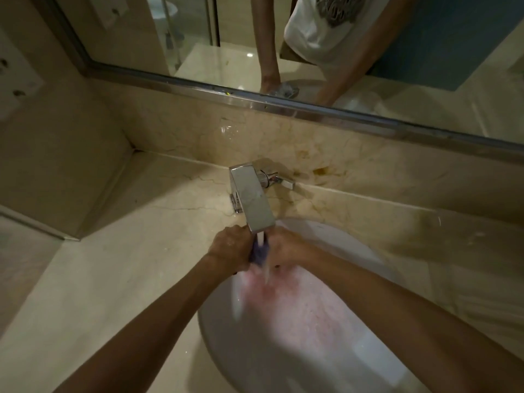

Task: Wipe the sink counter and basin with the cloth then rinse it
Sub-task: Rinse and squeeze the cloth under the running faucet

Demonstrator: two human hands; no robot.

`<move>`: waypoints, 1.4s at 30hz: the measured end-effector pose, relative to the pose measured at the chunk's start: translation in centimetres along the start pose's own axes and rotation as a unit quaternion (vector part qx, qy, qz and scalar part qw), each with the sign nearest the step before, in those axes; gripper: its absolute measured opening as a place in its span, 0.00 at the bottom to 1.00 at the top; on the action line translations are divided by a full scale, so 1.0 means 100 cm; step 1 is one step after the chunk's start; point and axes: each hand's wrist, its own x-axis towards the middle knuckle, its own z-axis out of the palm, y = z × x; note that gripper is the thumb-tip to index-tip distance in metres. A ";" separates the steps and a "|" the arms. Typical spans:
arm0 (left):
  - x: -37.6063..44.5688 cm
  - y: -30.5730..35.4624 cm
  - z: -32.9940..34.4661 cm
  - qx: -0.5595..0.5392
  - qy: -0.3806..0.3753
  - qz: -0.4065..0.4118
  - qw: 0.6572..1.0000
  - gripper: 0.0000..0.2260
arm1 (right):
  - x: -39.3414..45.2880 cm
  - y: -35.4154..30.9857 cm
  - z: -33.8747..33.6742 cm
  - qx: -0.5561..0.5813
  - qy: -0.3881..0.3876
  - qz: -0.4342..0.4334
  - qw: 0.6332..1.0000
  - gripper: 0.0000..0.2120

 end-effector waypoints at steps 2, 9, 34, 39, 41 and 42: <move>0.000 -0.010 0.011 -0.078 -0.005 -0.023 0.997 0.21 | 0.005 -0.001 -0.006 -0.025 -0.021 0.002 0.999 0.26; -0.009 -0.017 0.008 -0.435 -0.125 0.007 0.892 0.34 | 0.007 -0.007 -0.012 -0.085 -0.062 -0.043 0.994 0.13; -0.016 -0.018 0.033 -0.227 0.167 0.174 0.944 0.25 | -0.035 0.025 0.023 0.739 -0.179 0.097 0.643 0.22; -0.020 -0.031 0.028 -0.086 0.227 0.294 0.925 0.27 | -0.035 0.018 0.014 0.626 -0.313 0.113 0.705 0.22; -0.019 -0.034 0.031 -0.040 0.241 0.312 0.918 0.31 | -0.037 0.006 0.007 0.533 -0.299 0.123 0.782 0.18; -0.018 -0.035 0.034 -0.023 0.247 0.319 0.915 0.32 | -0.040 0.000 0.005 0.490 -0.282 0.125 0.815 0.18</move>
